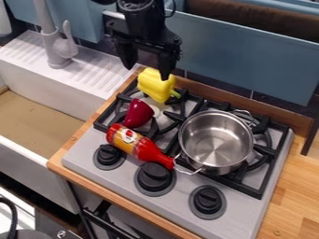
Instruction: Moved a red bottle to the upper middle of a cooking gas
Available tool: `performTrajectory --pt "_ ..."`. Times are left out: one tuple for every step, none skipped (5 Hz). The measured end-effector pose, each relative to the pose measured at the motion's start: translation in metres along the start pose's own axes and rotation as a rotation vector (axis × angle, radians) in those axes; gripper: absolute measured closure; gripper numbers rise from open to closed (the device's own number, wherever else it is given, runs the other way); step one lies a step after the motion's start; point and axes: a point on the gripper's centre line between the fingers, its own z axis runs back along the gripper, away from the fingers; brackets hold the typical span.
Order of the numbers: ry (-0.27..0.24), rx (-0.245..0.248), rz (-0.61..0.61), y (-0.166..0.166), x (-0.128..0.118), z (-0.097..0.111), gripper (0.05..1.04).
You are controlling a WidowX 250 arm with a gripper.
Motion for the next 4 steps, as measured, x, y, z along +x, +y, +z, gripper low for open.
performTrajectory --pt "0.027 -0.005 -0.003 -0.001 -0.006 -0.008 0.088" --pt "0.007 -0.006 -0.037 0.009 -0.01 -0.014 0.088" --pt "0.041 -0.024 -0.058 0.021 -0.015 -0.024 0.088" --pt "0.041 -0.046 -0.105 0.03 -0.019 -0.03 0.088"
